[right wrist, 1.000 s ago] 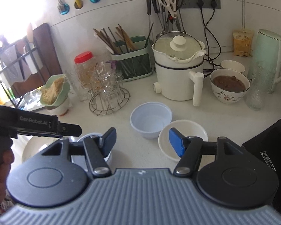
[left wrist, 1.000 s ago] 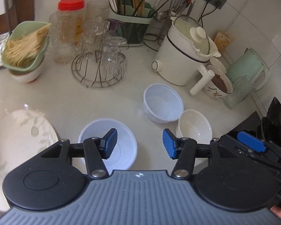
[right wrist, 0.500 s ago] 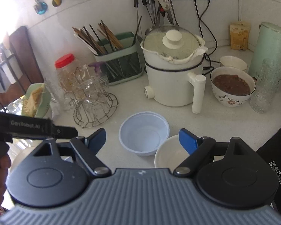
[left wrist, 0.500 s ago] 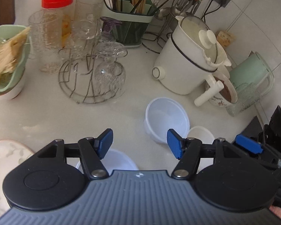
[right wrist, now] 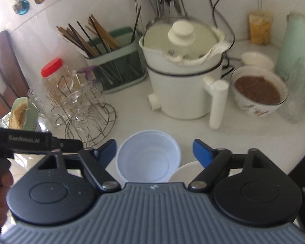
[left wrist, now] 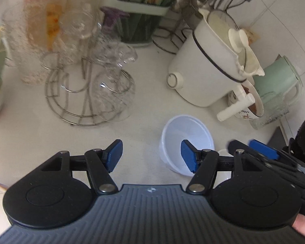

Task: Organize plates and bowls
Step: 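Move both grippers to the second translucent bowl by the rice cooker, then close both grippers on the rim of the second translucent bowl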

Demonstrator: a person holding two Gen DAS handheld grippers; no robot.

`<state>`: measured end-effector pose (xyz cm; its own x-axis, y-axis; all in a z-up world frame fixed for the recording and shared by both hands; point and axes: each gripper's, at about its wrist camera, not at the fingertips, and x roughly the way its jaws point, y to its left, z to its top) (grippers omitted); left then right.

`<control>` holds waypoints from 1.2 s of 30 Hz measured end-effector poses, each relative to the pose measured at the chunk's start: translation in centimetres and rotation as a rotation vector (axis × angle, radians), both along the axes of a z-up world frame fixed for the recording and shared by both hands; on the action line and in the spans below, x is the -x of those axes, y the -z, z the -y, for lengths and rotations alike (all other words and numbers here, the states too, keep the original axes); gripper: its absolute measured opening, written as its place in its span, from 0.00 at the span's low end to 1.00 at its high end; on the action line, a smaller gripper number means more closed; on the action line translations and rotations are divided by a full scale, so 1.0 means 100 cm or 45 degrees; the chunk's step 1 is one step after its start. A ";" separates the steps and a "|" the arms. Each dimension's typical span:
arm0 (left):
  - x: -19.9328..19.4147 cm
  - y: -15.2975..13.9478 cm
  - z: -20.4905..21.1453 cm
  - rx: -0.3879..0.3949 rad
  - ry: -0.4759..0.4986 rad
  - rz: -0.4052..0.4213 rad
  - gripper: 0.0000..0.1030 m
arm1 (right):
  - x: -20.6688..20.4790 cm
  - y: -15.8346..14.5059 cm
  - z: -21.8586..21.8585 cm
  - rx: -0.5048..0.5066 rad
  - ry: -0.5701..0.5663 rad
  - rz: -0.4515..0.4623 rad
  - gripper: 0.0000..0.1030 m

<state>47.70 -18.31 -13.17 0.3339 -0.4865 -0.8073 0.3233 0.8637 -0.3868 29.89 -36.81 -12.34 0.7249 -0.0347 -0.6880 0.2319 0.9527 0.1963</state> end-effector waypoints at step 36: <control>-0.059 0.054 0.064 0.027 0.129 -0.223 0.35 | -0.064 0.073 0.021 -0.083 0.063 -0.313 0.21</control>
<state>53.60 -24.72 -18.54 0.1377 -0.5282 -0.8379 0.3347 0.8210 -0.4626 36.25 -38.92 -19.68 0.5339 -0.0159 -0.8454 0.3262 0.9263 0.1886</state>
